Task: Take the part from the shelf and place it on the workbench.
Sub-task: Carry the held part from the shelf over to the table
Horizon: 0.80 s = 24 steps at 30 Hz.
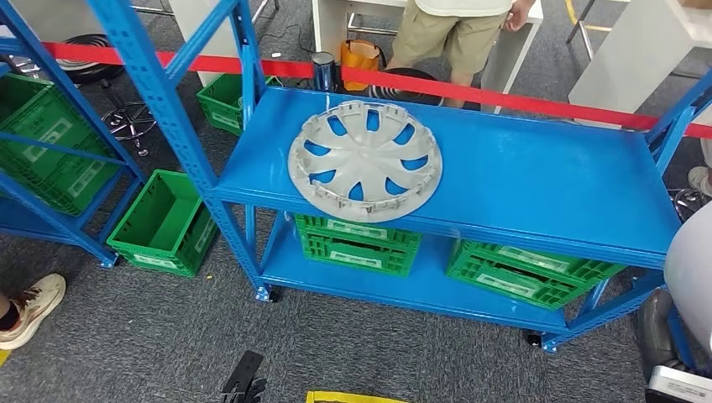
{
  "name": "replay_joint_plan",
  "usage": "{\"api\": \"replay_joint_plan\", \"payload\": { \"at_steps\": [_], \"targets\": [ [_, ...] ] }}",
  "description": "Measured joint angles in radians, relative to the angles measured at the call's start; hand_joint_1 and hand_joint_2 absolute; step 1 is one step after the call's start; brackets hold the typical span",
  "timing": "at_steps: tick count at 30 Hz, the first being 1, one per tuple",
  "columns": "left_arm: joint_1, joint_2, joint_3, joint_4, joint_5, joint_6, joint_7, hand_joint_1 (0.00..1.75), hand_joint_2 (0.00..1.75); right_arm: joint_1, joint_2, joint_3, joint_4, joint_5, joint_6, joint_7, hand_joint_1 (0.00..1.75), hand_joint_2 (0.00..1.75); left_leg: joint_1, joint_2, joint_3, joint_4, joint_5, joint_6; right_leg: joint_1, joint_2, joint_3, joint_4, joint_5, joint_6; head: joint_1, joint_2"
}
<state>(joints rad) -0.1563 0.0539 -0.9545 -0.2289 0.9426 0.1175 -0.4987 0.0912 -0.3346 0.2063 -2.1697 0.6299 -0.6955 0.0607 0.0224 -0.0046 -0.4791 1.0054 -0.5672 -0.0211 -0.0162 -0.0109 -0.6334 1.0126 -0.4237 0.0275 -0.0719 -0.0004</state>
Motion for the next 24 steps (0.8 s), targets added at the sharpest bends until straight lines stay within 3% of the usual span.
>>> {"api": "replay_joint_plan", "payload": {
  "at_steps": [1,2,4,5,6,7,8,10,11,13,15,16,18,20,21,22,23,24],
  "targets": [
    [-0.001,0.0,0.0,0.0,0.0,0.0,0.0,0.0,1.75,0.001,0.0,-0.001,0.0,0.0,0.0,0.0,1.75,1.75,-0.001,0.001,-0.01,0.0,0.01,0.011,-0.002,0.0,-0.007,0.012,-0.019,0.005,0.003,0.0],
    [-0.002,0.0,0.0,0.0,0.0,0.0,0.0,0.0,1.75,0.002,0.0,-0.002,0.0,0.0,0.0,0.0,1.75,1.75,-0.002,0.001,-0.023,0.0,0.023,0.021,-0.003,0.0,-0.018,0.044,-0.057,0.009,0.007,0.0],
    [-0.003,-0.001,0.001,0.0,0.0,0.0,0.0,0.0,1.75,0.004,0.0,-0.007,0.0,-0.001,0.0,0.003,1.75,1.75,-0.007,0.001,-0.052,0.0,0.047,0.032,-0.002,0.001,-0.045,0.159,-0.162,0.014,0.015,0.0],
    [-0.002,-0.001,0.001,0.0,-0.001,0.0,0.001,0.0,1.75,0.004,0.0,-0.01,0.0,-0.005,0.0,0.006,1.75,1.75,-0.011,0.001,-0.067,0.0,0.059,0.035,-0.002,0.002,-0.054,0.222,-0.198,0.013,0.017,0.0],
    [-0.002,-0.001,0.001,0.0,-0.003,0.0,0.002,0.0,1.75,0.004,0.001,-0.013,0.0,-0.012,0.0,0.009,1.75,1.75,-0.016,0.001,-0.082,0.001,0.071,0.038,0.0,0.002,-0.053,0.266,-0.209,0.01,0.018,0.0],
    [-0.001,0.0,0.001,0.0,-0.005,0.0,0.002,0.0,1.75,0.004,0.001,-0.016,-0.001,-0.02,0.0,0.012,1.75,1.75,-0.022,0.001,-0.097,0.001,0.082,0.04,0.002,0.002,-0.04,0.28,-0.199,0.003,0.019,0.0],
    [-0.001,0.0,0.001,0.0,-0.006,0.001,0.003,0.0,1.75,0.004,0.001,-0.019,-0.001,-0.026,0.0,0.017,1.75,1.75,-0.029,0.001,-0.111,0.001,0.094,0.042,0.007,0.003,-0.01,0.259,-0.174,-0.009,0.019,0.0],
    [-0.001,0.0,0.001,0.0,-0.005,0.003,0.004,0.0,1.75,0.003,0.0,-0.025,-0.006,-0.03,0.0,0.029,1.75,1.75,-0.039,-0.001,-0.134,0.001,0.115,0.044,0.026,0.005,0.092,0.131,-0.135,-0.041,0.018,0.0],
    [-0.002,0.0,0.001,0.0,-0.005,0.003,0.004,0.0,1.75,0.003,-0.001,-0.029,-0.012,-0.03,-0.001,0.034,1.75,1.75,-0.043,-0.001,-0.141,0.001,0.125,0.043,0.034,0.004,0.148,0.05,-0.136,-0.057,0.017,0.0],
    [-0.003,-0.001,0.001,-0.001,-0.004,0.003,0.008,0.0,1.75,0.0,-0.002,-0.04,-0.024,-0.035,-0.001,0.037,1.75,1.75,-0.045,0.0,-0.149,-0.001,0.145,0.038,0.047,0.004,0.21,-0.051,-0.149,-0.069,0.017,0.0],
    [-0.004,-0.001,0.001,-0.001,-0.006,0.003,0.013,0.0,1.75,0.0,-0.001,-0.047,-0.029,-0.041,-0.002,0.038,1.75,1.75,-0.042,0.002,-0.156,-0.003,0.16,0.03,0.048,0.001,0.207,-0.073,-0.134,-0.067,0.019,0.0],
    [-0.004,0.0,0.002,-0.001,-0.007,0.003,0.016,0.0,1.75,0.001,0.0,-0.049,-0.03,-0.044,-0.002,0.04,1.75,1.75,-0.041,0.002,-0.162,0.005,0.146,0.024,0.045,0.0,0.2,-0.078,-0.121,-0.069,0.019,0.0],
    [-0.005,-0.001,0.002,-0.001,-0.01,0.004,0.019,0.0,1.75,0.005,0.002,-0.052,-0.032,-0.051,-0.002,0.052,1.75,1.75,-0.038,0.002,-0.183,0.069,0.061,0.013,0.039,-0.003,0.176,-0.084,-0.092,-0.07,0.017,0.0],
    [-0.006,-0.003,0.002,-0.001,-0.012,0.004,0.022,0.0,1.75,0.011,0.001,-0.056,-0.033,-0.053,-0.002,0.07,1.75,1.75,-0.029,0.002,-0.207,0.19,-0.035,0.001,0.037,-0.002,0.14,-0.078,-0.067,-0.072,0.013,0.0],
    [-0.006,-0.004,0.002,-0.001,-0.013,0.004,0.023,0.0,1.75,0.013,-0.001,-0.058,-0.033,-0.052,-0.002,0.078,1.75,1.75,-0.024,0.002,-0.211,0.241,-0.05,-0.004,0.037,-0.002,0.12,-0.072,-0.056,-0.07,0.012,0.0],
    [-0.006,-0.005,0.002,-0.001,-0.014,0.004,0.023,0.0,1.75,0.014,-0.003,-0.059,-0.033,-0.05,-0.002,0.086,1.75,1.75,-0.019,0.003,-0.204,0.271,-0.04,-0.009,0.035,-0.002,0.098,-0.064,-0.045,-0.066,0.012,0.0],
    [-0.006,-0.006,0.002,-0.001,-0.014,0.004,0.023,0.0,1.75,0.014,-0.006,-0.059,-0.033,-0.048,-0.002,0.094,1.75,1.75,-0.015,0.003,-0.184,0.272,-0.011,-0.015,0.032,-0.002,0.075,-0.054,-0.036,-0.062,0.012,0.0],
    [-0.007,-0.007,0.002,-0.001,-0.015,0.004,0.023,0.0,1.75,0.014,-0.01,-0.059,-0.034,-0.046,-0.002,0.101,1.75,1.75,-0.012,0.004,-0.148,0.242,0.019,-0.02,0.028,-0.002,0.051,-0.04,-0.029,-0.056,0.011,0.0]
  ]
}}
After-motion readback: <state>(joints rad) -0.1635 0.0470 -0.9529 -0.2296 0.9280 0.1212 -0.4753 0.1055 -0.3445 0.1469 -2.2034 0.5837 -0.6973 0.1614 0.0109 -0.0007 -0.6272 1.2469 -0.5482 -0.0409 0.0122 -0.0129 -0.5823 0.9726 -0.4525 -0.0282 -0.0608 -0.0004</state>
